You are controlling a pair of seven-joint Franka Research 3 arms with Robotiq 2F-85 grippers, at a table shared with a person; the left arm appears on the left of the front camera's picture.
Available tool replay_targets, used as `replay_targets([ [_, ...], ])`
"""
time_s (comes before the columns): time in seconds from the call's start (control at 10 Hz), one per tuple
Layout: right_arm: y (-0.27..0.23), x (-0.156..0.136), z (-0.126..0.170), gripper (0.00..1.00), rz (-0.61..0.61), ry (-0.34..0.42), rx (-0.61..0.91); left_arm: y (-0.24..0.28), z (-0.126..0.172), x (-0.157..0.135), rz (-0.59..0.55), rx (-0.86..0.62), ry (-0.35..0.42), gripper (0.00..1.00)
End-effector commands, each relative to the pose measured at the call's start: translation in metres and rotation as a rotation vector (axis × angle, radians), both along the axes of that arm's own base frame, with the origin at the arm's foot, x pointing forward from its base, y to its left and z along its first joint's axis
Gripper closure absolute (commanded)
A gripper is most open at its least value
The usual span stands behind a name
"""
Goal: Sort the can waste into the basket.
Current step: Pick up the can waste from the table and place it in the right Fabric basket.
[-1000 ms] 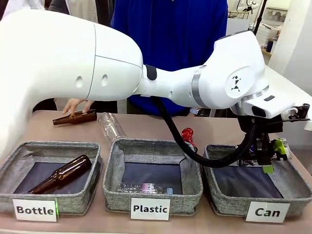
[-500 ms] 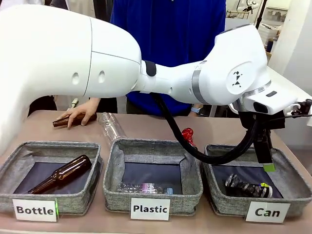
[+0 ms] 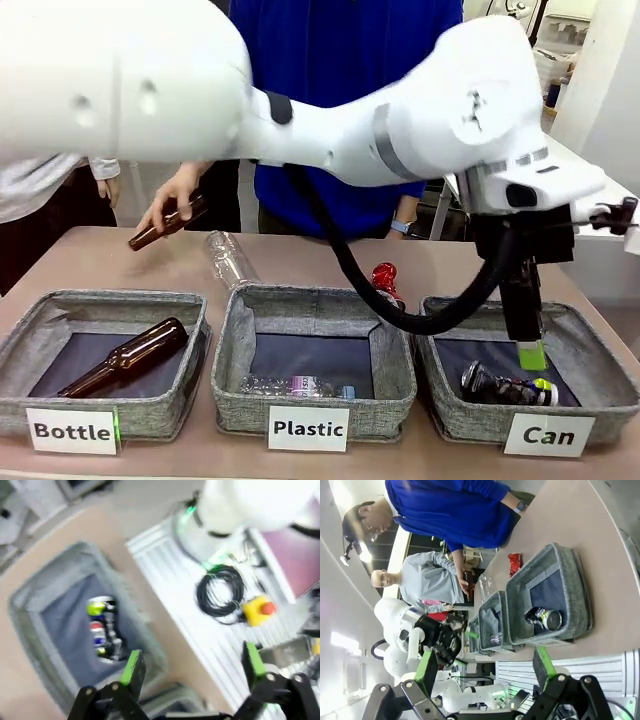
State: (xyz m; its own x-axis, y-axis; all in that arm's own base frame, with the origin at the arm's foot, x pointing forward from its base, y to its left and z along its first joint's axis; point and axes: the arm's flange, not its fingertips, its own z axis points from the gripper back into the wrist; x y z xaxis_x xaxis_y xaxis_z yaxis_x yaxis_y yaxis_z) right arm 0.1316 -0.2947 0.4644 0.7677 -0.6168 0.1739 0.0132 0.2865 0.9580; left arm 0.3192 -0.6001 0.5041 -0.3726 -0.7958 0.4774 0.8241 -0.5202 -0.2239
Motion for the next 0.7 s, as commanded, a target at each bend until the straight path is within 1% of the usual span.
replay_targets([
  [0.0, 0.014, 0.038, 0.01, 0.0, 0.037, 0.051, 0.033, 0.09, 0.023, -0.04, 0.036, -0.066, 0.091, 0.02],
  [0.1, 0.029, 0.056, 0.016, 0.0, 0.109, 0.074, 0.015, 0.129, 0.036, -0.056, 0.033, -0.105, 0.121, 0.02],
  [0.2, 0.05, 0.074, 0.019, 0.0, 0.137, 0.115, -0.029, 0.174, 0.049, -0.066, 0.123, -0.136, 0.189, 0.02],
  [0.3, 0.073, 0.092, 0.022, 0.0, 0.17, 0.153, -0.049, 0.226, 0.061, -0.074, 0.26, -0.16, 0.249, 0.02],
  [0.4, 0.098, 0.11, 0.024, 0.0, 0.213, 0.171, -0.054, 0.284, 0.067, -0.077, 0.425, -0.213, 0.263, 0.02],
  [0.5, 0.133, 0.129, 0.025, 0.0, 0.256, 0.168, -0.056, 0.357, 0.072, -0.081, 0.606, -0.316, 0.298, 0.02],
  [0.6, 0.168, 0.145, 0.023, 0.0, 0.321, 0.164, -0.076, 0.422, 0.073, -0.084, 0.724, -0.398, 0.344, 0.02],
])
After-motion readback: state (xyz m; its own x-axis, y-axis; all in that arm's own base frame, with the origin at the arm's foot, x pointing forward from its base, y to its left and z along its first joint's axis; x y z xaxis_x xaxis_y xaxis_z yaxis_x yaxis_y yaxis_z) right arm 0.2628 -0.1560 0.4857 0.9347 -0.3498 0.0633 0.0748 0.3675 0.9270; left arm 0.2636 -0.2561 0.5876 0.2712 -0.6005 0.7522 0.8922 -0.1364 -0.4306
